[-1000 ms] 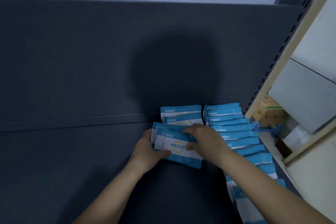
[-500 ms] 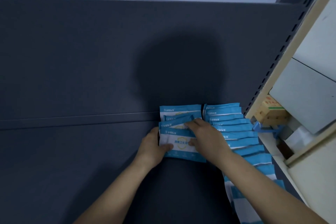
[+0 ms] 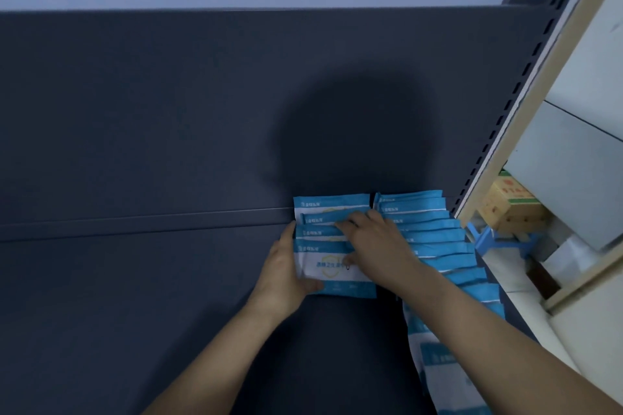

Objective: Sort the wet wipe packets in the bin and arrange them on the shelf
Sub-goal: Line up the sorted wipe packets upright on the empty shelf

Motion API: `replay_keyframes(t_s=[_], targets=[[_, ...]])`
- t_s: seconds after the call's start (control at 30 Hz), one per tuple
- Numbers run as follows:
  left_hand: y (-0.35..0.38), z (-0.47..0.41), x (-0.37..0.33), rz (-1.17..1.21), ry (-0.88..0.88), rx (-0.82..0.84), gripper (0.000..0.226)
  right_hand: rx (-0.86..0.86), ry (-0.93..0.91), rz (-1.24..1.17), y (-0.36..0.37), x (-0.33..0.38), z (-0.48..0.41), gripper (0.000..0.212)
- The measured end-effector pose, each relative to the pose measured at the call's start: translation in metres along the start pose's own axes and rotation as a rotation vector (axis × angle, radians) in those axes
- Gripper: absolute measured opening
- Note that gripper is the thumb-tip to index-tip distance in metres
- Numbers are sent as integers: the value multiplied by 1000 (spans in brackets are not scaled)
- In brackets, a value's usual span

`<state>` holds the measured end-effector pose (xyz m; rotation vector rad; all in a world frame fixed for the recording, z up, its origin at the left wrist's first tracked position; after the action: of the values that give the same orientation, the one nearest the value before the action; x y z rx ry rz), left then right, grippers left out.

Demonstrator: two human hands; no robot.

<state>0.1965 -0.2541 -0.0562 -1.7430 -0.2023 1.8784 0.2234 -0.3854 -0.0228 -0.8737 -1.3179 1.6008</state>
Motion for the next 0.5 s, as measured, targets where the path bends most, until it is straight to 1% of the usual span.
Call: replay_keyframes(t_s=[0.07,0.13,0.23,0.37,0.5], targets=[[3,3,4,-55,-10,-15,93,-7,9,19,0,-1,3,65],[6,7,5,-106,-59,-9,96,-8,12,13,1,-3,5,62],[11,9,6,-153,-90,-22,92,7,-12,25,4,-3,7,61],[14,8,1,-204,-78,-60,91,42,-61,-11,6,-1,7,70],[12,14,-2,-261,-70,-99,89,16,-72,15,7,1,8,68]])
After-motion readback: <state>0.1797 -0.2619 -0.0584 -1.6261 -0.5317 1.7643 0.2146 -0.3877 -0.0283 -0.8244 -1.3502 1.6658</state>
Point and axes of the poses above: each hand's wrist, its own z-axis away from the middle knuckle, its own y-axis out of the palm, x = y × z, the point moved 8 cm from there along -z, towards the middle knuckle, and after that the axes turned 10 degrees about x, right-handed, at the moved point
